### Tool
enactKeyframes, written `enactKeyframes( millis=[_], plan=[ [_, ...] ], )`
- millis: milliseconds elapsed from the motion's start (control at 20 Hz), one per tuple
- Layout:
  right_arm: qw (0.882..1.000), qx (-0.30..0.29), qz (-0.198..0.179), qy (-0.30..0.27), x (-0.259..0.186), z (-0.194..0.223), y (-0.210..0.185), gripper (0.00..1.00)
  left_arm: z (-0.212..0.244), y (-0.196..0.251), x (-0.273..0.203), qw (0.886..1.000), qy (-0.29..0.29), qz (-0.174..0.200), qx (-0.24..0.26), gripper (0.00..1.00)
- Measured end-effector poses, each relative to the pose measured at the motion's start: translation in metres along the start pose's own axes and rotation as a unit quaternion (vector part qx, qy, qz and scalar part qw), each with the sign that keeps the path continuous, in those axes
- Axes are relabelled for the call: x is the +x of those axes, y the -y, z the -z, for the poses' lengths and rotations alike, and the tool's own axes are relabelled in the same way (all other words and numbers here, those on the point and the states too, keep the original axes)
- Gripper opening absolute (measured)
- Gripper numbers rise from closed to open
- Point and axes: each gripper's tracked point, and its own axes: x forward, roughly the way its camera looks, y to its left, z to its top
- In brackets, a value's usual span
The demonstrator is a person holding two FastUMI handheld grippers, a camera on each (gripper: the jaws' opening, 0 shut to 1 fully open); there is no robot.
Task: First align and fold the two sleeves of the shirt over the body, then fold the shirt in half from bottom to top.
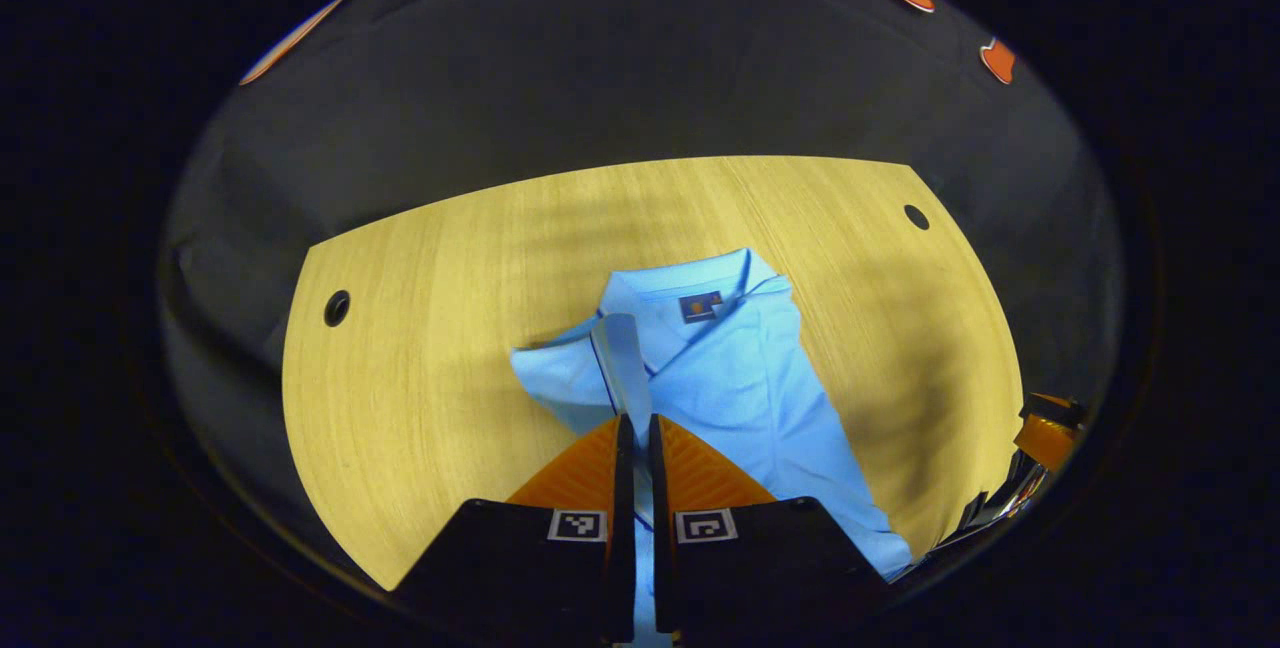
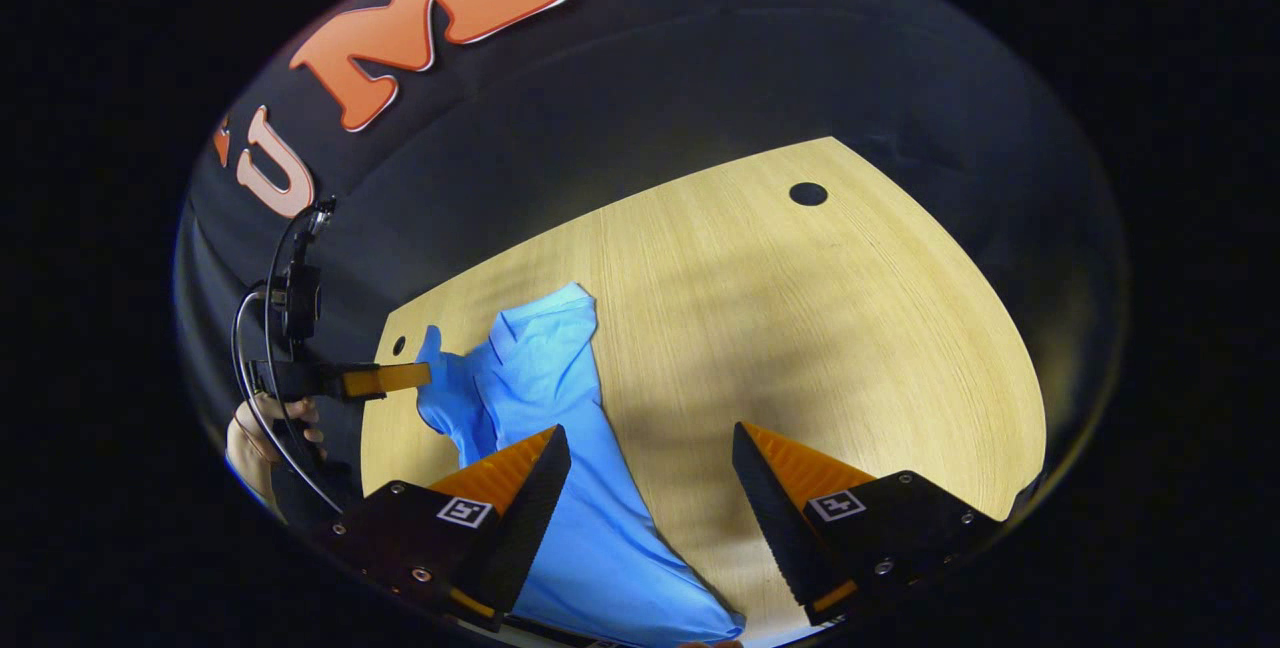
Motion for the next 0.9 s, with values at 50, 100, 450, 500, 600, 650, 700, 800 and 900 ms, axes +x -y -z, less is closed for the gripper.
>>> enactKeyframes(
  millis=[50, 100, 450, 500, 600, 650, 700, 800, 900],
  plan=[
    [1.000, 0.003, 0.003, 0.000, -0.001, 0.003, 0.005, 0.99, 0.000, 0.011, 0.003, 1.000, -0.002, 0.007, 0.005, 0.11],
    [1.000, 0.005, 0.004, 0.000, -0.002, 0.004, 0.008, 0.99, -0.001, 0.022, 0.005, 1.000, -0.006, 0.012, 0.011, 0.12],
    [1.000, 0.016, 0.017, -0.012, -0.007, 0.015, 0.032, 0.99, 0.009, 0.087, 0.033, 0.998, -0.034, 0.048, 0.015, 0.12],
    [1.000, 0.015, 0.017, -0.014, -0.005, 0.016, 0.033, 0.99, 0.010, 0.094, 0.037, 0.998, -0.038, 0.054, 0.013, 0.12],
    [1.000, 0.014, 0.019, -0.018, -0.005, 0.016, 0.032, 0.99, 0.015, 0.099, 0.041, 0.998, -0.042, 0.052, 0.011, 0.12],
    [1.000, 0.013, 0.018, -0.021, -0.004, 0.019, 0.033, 0.99, 0.016, 0.100, 0.040, 0.998, -0.041, 0.053, 0.009, 0.12],
    [0.999, 0.012, 0.017, -0.025, -0.003, 0.022, 0.032, 0.99, 0.019, 0.103, 0.041, 0.997, -0.044, 0.057, 0.005, 0.16],
    [0.999, 0.008, 0.013, -0.033, 0.001, 0.025, 0.028, 0.99, 0.025, 0.106, 0.039, 0.996, -0.050, 0.070, 0.000, 0.30],
    [0.999, 0.001, 0.009, -0.040, 0.006, 0.031, 0.020, 0.99, 0.028, 0.101, 0.038, 0.996, -0.047, 0.072, -0.012, 0.61]
  ],
)
